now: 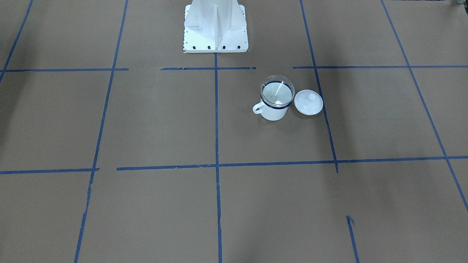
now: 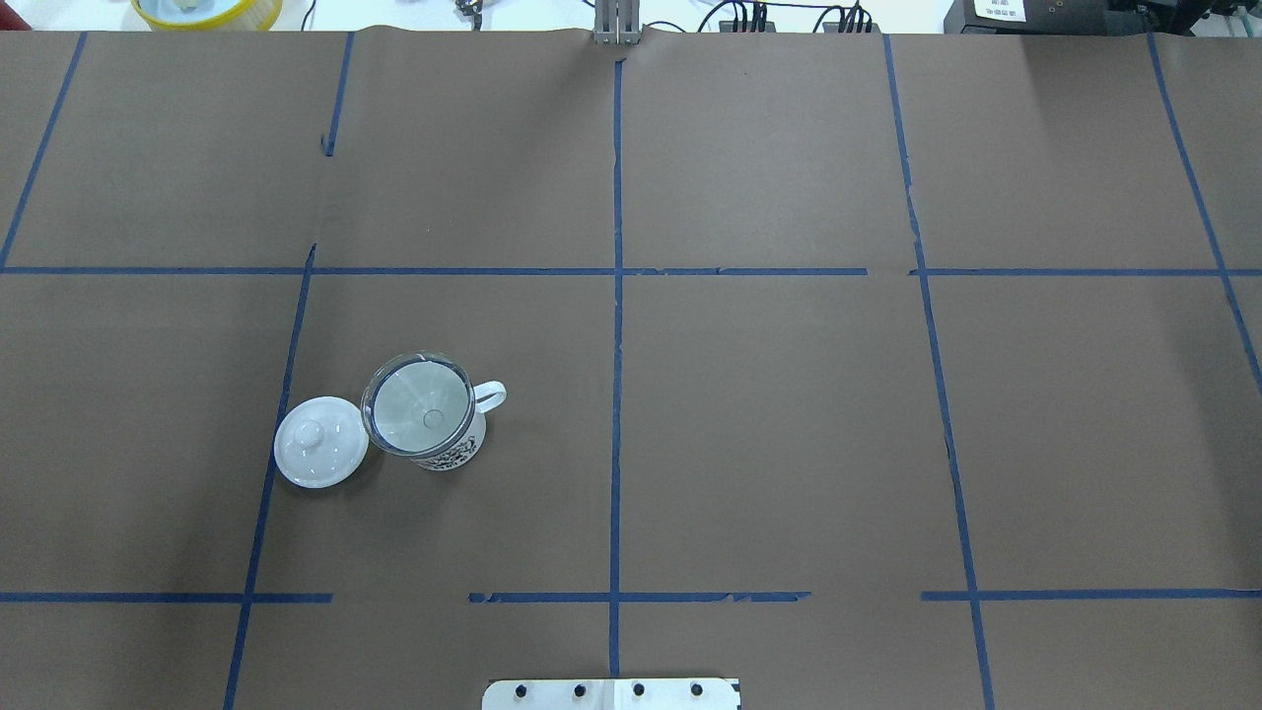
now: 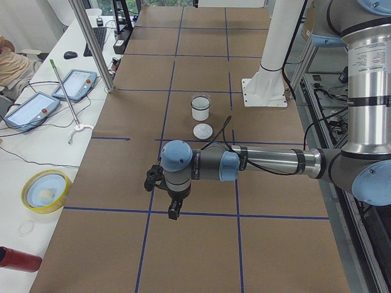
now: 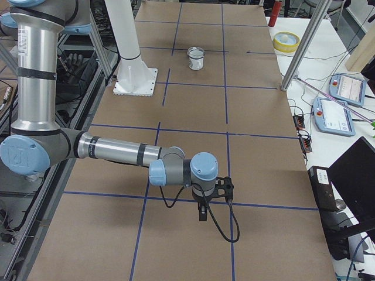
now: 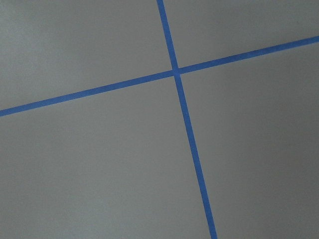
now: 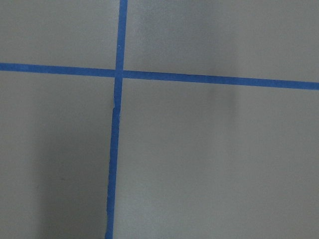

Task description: Place funnel on cup

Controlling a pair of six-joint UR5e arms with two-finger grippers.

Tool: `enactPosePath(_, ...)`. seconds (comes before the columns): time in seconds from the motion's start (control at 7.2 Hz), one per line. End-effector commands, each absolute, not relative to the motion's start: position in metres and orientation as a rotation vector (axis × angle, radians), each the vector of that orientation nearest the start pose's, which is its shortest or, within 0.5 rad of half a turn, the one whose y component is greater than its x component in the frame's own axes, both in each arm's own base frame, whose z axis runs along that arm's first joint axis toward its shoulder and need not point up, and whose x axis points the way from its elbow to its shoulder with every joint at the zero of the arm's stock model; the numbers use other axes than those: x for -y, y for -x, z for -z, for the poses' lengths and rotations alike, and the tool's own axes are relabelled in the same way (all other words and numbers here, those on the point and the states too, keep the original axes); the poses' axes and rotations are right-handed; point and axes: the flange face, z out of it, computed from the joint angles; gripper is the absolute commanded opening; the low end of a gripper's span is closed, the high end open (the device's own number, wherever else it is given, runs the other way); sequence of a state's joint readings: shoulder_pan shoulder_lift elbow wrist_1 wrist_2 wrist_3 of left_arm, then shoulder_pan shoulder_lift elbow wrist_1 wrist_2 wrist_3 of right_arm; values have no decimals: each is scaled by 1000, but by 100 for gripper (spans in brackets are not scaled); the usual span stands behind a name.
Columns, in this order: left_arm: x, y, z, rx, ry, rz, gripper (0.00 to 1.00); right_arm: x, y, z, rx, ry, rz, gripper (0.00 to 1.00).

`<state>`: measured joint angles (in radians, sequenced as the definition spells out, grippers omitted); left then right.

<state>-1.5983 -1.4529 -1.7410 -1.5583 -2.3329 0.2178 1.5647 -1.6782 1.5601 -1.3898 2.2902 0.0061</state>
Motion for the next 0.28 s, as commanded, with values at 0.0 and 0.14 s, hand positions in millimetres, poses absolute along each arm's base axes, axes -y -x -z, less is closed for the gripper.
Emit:
enactPosePath(0.0,441,77,-634,-752,-127,-194,100,449,-65,-700,720,-56,23,100)
enactPosePath(0.14,441,77,-632,-752,-130,-195,100,449,-65,-700,720,-56,23,100)
